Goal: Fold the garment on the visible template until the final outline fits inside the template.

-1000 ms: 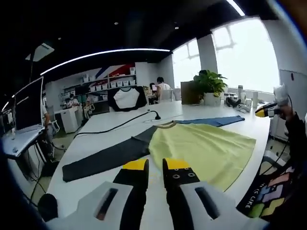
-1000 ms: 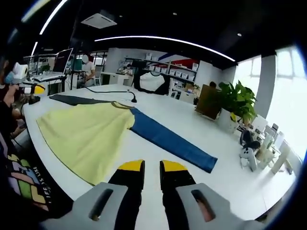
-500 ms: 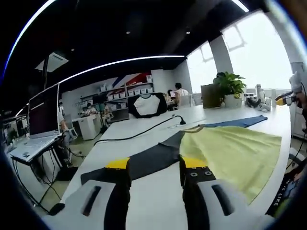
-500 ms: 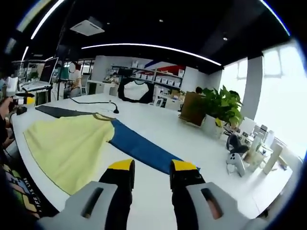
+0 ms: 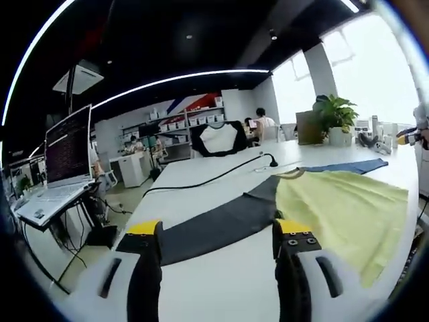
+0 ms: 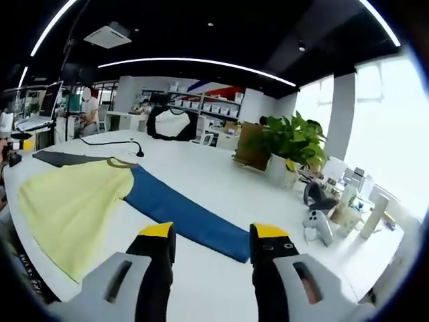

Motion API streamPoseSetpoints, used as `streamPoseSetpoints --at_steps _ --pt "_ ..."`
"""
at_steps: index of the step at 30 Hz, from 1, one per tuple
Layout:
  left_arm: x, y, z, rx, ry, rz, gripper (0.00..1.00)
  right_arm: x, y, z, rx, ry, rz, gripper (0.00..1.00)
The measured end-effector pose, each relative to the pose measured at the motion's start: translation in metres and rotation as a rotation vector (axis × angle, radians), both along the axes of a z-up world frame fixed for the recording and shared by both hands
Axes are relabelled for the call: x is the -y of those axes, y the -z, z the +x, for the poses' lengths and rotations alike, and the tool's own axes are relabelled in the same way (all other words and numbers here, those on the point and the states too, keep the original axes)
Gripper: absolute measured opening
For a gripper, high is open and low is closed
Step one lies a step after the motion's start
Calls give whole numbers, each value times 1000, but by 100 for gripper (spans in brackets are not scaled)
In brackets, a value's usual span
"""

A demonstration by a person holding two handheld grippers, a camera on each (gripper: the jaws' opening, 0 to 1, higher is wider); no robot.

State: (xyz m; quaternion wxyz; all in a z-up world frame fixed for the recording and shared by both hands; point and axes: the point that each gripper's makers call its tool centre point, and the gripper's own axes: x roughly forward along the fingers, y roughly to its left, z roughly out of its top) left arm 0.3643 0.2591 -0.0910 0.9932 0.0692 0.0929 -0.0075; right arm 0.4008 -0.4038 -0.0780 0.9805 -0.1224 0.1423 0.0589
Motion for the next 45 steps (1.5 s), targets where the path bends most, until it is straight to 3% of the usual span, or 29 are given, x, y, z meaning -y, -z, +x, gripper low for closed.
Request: streamPoseSetpoints --at_steps 6,9,10,11,13,15,16,18,19,21,26,27,29,32,36,39,41,43,45 --pt "-22 7 10 -22 -38 -15 77 15 10 20 -34 34 -16 47" --pt "-23 1 15 8 -28 -24 79 17 17 27 -60 40 -30 47" --pt "-23 1 17 5 -27 -28 81 23 22 29 -89 51 -111 47" --pt "-24 0 19 4 -31 -32 84 26 26 30 -107 61 -145 48" --pt "-25 1 25 -2 -29 -37 88 26 32 39 -113 48 -128 49" --pt "-27 5 30 -20 -22 -50 92 30 40 43 -150 48 -111 49" --pt "-33 9 33 -38 -54 -80 99 34 43 45 -168 55 -131 49" --pt "-46 18 33 -95 -130 -93 99 39 50 49 -203 48 -207 49" --pt "-46 17 38 -82 -102 -58 99 38 51 53 -201 38 -201 49" --pt "-49 22 41 -97 -98 -58 99 35 55 58 -213 20 -153 49" --pt "-49 37 53 -140 -58 -141 94 38 61 78 -205 -13 -102 48" --pt "-51 39 54 -149 -62 -137 91 39 62 81 -199 -18 -90 48" --pt "-59 45 60 -165 -70 -42 87 43 67 86 -219 -8 -74 47" --pt "-65 55 67 -194 -85 -84 84 47 74 92 -236 -5 -45 47" --pt "-71 61 74 -201 -76 -91 76 52 79 100 -230 8 15 45" --pt "-73 69 77 -221 -89 -191 68 49 81 106 -193 3 66 39" --pt "-67 71 80 -214 -52 -242 63 45 86 108 -205 -6 113 39" --pt "-76 76 80 -222 -76 -184 53 47 96 108 -239 10 93 39" --pt "-78 78 80 -223 -82 -177 49 47 101 110 -243 10 75 39"
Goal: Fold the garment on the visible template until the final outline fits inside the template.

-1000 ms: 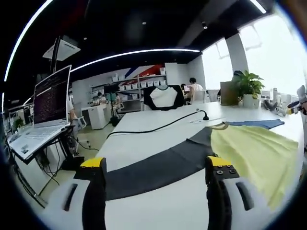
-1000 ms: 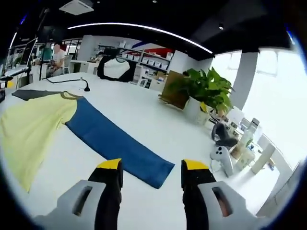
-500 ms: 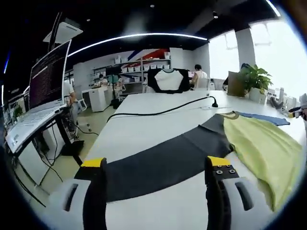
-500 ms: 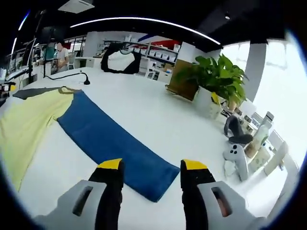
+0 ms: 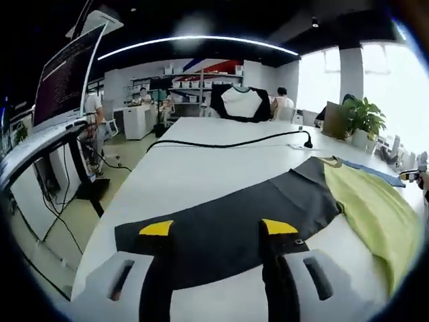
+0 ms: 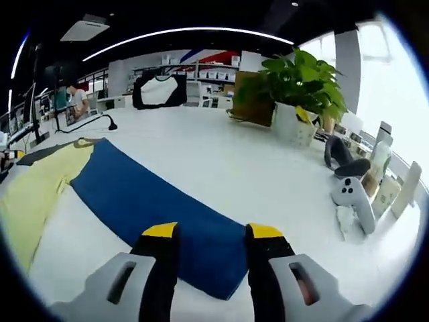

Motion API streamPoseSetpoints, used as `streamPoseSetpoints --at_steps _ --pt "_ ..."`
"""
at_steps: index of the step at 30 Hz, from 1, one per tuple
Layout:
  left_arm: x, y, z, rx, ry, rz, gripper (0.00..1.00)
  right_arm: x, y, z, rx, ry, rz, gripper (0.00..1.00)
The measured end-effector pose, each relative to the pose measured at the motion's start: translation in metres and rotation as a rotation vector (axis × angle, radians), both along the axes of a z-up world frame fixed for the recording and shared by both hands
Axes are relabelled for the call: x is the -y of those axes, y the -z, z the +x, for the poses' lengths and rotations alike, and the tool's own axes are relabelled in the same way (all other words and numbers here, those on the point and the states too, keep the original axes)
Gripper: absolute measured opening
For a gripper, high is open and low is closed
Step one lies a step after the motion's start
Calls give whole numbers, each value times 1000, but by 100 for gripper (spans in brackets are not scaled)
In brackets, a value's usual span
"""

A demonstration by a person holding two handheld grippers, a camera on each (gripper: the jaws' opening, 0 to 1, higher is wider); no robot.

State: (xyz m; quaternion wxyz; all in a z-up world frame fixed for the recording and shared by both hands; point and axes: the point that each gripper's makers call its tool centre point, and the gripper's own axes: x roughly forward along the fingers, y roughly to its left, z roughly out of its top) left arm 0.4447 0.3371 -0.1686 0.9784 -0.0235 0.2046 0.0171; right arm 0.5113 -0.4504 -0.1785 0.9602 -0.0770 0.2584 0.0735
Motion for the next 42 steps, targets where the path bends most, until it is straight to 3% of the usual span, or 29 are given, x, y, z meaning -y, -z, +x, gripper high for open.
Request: streamPoseSetpoints --at_steps 4,9,13,18,20,21,22,24,28,31,32,36,39,42 --pt "-3 4 3 -7 0 0 46 0 6 1 -17 2 -6 37" --pt "-2 8 9 -14 4 -26 35 0 15 1 -36 11 1 34" --pt "-5 15 11 -27 -1 -20 31 -5 17 0 -34 22 100 27" --pt "-6 20 14 -24 27 3 30 -3 16 1 -29 22 86 26" --pt "-10 20 15 -27 18 11 25 -3 16 2 -34 27 87 26" --pt "-14 20 17 -31 29 73 23 -3 16 2 -36 28 85 25" --pt "-13 19 19 -16 42 84 21 -3 16 2 -34 26 82 25" --pt "-13 20 19 -11 36 40 19 -3 16 2 -26 26 80 23" --pt "-24 20 20 -6 -6 73 7 -1 16 4 9 30 76 18" --pt "-29 20 23 -8 23 167 1 2 16 9 36 35 76 11" --pt "-28 20 24 -11 49 184 1 5 16 11 43 40 78 8" --pt "-31 20 28 -22 25 140 1 8 16 15 49 48 51 2" --pt "-31 21 30 -22 30 181 1 9 16 17 45 28 -1 0" --pt "-33 21 32 -21 29 205 1 9 17 19 46 44 -6 0"
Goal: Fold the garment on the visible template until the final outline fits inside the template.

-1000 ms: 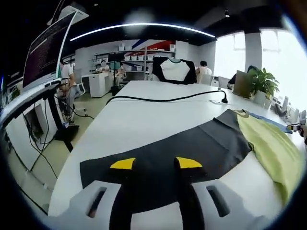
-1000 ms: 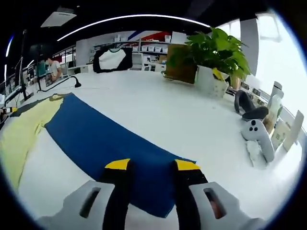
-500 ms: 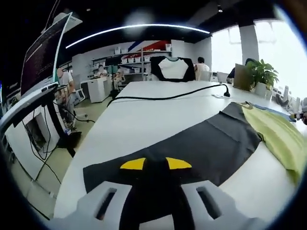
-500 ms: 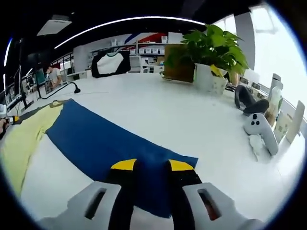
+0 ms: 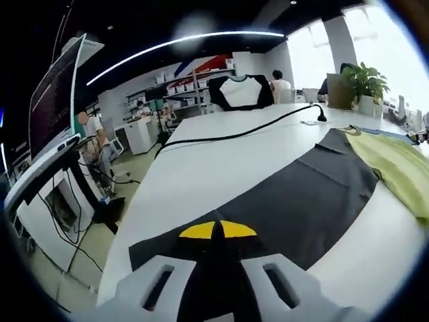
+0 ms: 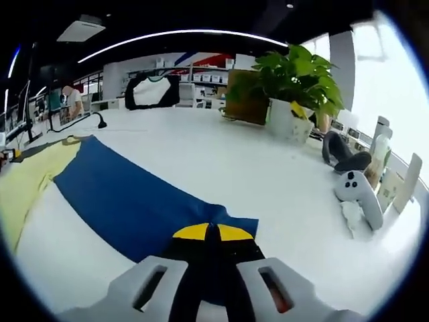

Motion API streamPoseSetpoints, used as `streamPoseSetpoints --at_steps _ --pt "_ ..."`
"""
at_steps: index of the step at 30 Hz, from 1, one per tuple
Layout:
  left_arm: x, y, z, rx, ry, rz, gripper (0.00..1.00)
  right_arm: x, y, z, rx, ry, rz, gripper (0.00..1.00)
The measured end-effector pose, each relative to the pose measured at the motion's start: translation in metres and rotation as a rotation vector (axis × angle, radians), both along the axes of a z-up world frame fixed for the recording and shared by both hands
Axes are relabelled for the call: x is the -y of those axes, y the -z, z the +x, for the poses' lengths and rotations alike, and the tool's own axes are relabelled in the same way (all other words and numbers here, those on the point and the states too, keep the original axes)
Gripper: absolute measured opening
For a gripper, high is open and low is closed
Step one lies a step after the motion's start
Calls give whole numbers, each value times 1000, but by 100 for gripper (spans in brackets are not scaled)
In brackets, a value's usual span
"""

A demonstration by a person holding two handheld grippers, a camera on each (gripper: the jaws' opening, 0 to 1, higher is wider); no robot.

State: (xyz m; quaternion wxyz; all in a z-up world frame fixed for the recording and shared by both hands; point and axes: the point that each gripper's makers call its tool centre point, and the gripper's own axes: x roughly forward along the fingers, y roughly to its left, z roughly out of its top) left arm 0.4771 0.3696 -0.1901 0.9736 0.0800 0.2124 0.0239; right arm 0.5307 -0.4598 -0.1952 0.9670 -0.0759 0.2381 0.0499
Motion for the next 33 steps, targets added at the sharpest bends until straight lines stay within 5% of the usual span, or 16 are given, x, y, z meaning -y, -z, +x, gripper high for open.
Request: streamPoseSetpoints --at_steps 8,16,33 --pt "-9 0 12 5 -10 -26 1 7 1 12 22 21 49 0" --pt "-11 0 20 -39 -2 53 0 7 1 18 11 1 -13 0" --pt "-21 -1 34 -35 -9 40 0 17 0 39 20 36 0 0"
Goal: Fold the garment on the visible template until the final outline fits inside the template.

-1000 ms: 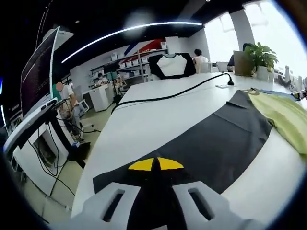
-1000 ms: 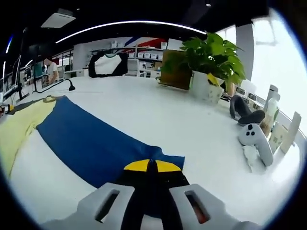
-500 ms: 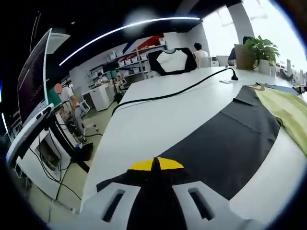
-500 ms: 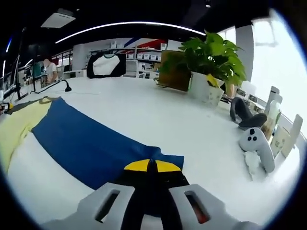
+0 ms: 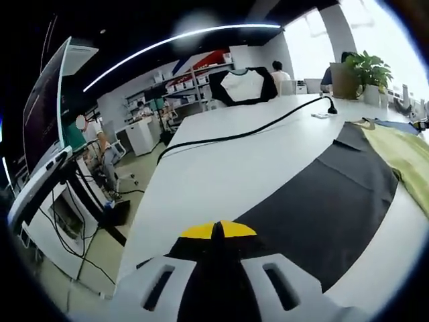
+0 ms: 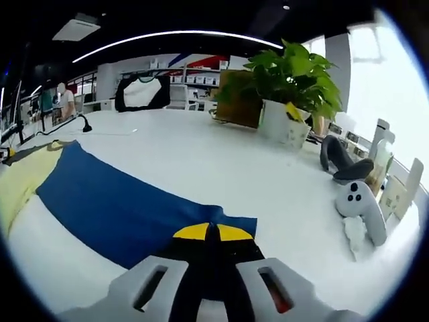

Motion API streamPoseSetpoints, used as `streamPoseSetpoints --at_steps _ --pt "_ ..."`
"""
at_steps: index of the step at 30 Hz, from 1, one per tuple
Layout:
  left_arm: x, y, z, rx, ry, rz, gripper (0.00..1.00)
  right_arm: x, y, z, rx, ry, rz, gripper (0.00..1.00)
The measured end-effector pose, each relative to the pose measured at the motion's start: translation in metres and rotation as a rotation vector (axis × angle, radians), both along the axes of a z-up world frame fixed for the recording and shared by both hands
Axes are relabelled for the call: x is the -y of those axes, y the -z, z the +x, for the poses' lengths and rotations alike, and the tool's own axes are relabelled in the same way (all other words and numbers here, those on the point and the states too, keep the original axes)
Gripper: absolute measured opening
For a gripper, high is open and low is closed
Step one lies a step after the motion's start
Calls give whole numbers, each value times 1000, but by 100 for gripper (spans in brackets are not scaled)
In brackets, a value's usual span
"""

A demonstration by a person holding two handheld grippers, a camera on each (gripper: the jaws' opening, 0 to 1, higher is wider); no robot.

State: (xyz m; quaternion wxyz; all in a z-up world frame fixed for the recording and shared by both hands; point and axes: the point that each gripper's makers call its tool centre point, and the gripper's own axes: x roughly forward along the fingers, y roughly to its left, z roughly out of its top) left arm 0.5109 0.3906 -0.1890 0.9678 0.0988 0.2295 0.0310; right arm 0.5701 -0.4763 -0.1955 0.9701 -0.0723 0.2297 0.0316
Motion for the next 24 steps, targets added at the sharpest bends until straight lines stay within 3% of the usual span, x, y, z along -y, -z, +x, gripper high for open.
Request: streamPoseSetpoints --at_steps 11,13,16,18,20,21,22,23,24 --pt "-1 1 4 4 -20 3 0 3 -1 8 6 1 11 0" --pt "-2 0 4 34 -30 -25 1 3 -1 8 11 -5 11 0" --pt "-4 0 3 107 -59 -132 1 5 -2 8 27 -15 -12 3" --pt "-3 0 2 104 -41 -81 1 10 -2 9 44 -10 10 7" --pt "-3 -1 2 96 -47 -75 1 16 -2 7 38 11 31 8" --pt "-3 -1 1 94 -55 -88 1 17 -2 7 35 14 20 8" --pt "0 0 1 96 -71 -151 1 19 -2 7 34 16 7 7" --pt "3 -2 2 124 -74 -244 1 20 -2 7 34 17 11 7" --pt "0 -10 2 173 -78 -241 1 19 -2 7 31 22 27 5"
